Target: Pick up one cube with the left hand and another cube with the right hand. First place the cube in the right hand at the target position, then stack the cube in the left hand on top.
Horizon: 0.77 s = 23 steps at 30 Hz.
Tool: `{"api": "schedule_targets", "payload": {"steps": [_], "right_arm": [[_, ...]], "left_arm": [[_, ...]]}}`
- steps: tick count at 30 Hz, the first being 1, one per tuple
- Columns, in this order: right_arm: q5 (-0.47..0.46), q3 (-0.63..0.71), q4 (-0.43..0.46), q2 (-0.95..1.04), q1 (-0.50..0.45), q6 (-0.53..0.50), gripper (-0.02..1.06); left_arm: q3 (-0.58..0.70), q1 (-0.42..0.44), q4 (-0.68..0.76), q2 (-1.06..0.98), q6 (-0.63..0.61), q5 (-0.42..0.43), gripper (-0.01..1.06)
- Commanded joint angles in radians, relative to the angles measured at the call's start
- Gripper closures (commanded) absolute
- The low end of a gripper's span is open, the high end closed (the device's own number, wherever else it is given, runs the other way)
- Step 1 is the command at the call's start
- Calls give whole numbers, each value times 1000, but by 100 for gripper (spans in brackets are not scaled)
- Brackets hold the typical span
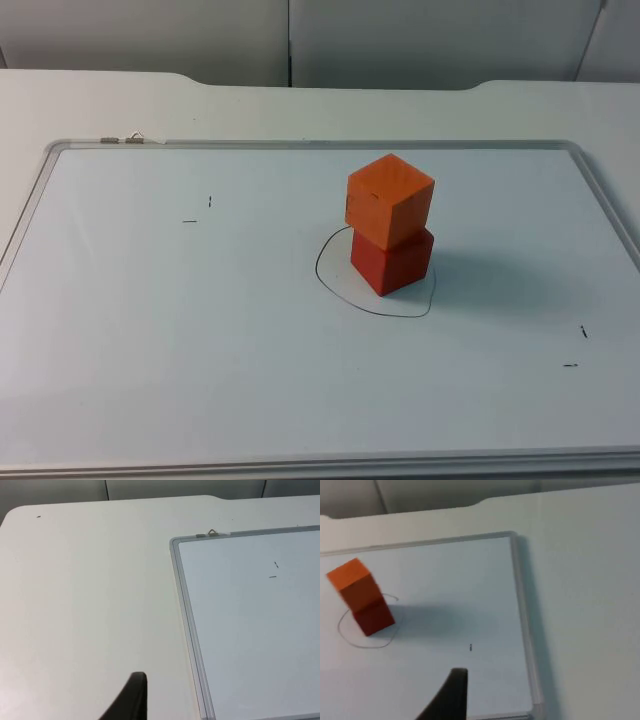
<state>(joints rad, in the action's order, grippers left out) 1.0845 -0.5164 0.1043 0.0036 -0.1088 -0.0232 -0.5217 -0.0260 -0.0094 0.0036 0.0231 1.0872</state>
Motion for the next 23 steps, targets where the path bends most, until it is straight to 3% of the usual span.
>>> {"api": "schedule_targets", "payload": {"steps": [1,13,23], "right_arm": [[-10,7,7,-4,-56,-2,0],[-6,7,-73,-4,-80,-2,0],[-6,7,-73,-4,64,2,0]], "left_arm": [[8,3,-6,-4,-4,-9,0],[8,3,-6,-4,-4,-9,0],[8,3,-6,-4,-4,-9,0]]}}
